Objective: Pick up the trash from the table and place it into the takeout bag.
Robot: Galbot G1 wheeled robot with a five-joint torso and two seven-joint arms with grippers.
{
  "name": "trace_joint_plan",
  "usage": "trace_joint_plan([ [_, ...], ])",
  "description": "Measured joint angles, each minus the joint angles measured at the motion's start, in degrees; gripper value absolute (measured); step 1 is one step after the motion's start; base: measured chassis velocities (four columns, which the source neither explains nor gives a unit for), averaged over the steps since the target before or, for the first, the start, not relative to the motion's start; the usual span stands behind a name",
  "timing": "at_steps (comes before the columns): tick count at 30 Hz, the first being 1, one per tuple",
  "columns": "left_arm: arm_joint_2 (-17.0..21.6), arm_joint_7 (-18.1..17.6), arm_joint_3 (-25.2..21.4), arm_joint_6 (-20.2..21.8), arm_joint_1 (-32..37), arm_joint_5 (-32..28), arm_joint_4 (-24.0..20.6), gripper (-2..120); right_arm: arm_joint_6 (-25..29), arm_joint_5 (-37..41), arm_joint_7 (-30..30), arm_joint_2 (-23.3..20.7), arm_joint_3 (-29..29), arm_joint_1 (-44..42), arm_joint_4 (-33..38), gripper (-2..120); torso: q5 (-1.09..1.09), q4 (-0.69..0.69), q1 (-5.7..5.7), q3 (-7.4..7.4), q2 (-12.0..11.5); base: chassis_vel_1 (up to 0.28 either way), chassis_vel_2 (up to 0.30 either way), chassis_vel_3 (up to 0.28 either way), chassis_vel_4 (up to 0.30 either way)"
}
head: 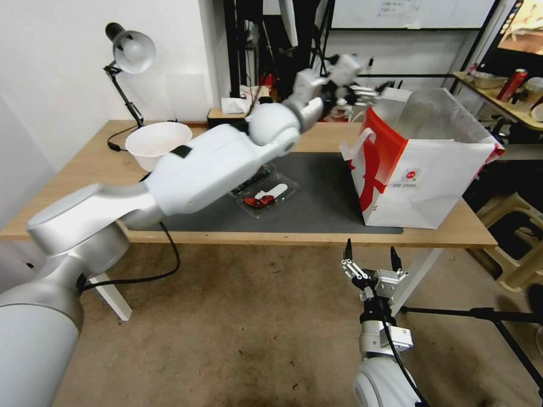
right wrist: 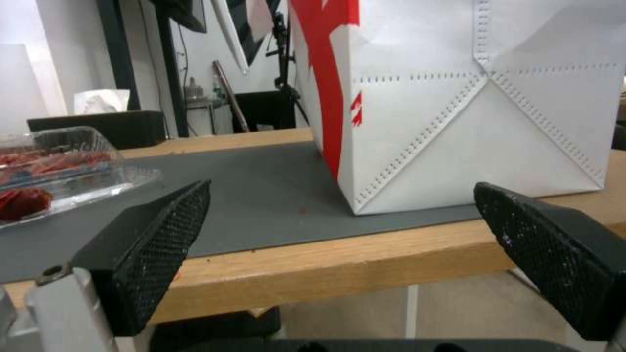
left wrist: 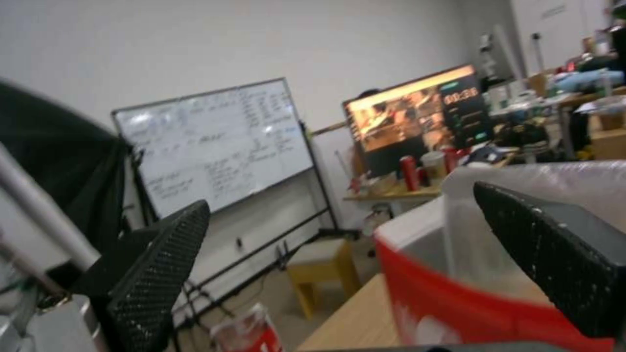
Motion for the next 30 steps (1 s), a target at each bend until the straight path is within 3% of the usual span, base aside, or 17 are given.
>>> trace_joint_plan([
  [6,4.9,-1.0,-3.1,0.5,4.9,0.0,-2.5,100,-0.3,0.0,0.0,-0.1,0.0,0.0,0.3,100,0.00,0.00,0.00,0.00,0.0,0.000,0.000,0.000,0.000],
  [8,9.3,-1.4,-5.6,1.2,8.5,0.1,-5.1,100,-0.4,0.0,0.0,-0.2,-0.1,0.0,0.5,100,0.00,0.02,0.00,-0.01,0.0,0.000,0.000,0.000,0.000],
  [13,15.1,-1.9,-9.7,1.8,13.9,0.2,-8.9,100,-0.5,0.0,0.0,-0.2,-0.3,0.0,0.6,100,0.02,0.02,0.00,0.00,0.0,0.000,0.000,0.000,0.000],
  [20,19.6,-2.4,-17.1,2.6,23.0,0.9,-13.9,100,-0.5,-0.4,0.0,-0.1,-0.8,0.0,0.6,100,-0.01,0.00,0.00,0.00,0.0,0.000,0.000,0.000,0.000],
  [30,23.1,-2.3,-26.9,2.7,35.9,2.2,-18.3,100,-0.6,-0.4,-0.1,-0.5,-1.1,-0.1,0.6,100,-0.01,0.00,0.00,0.00,0.0,0.000,0.000,0.000,0.000],
])
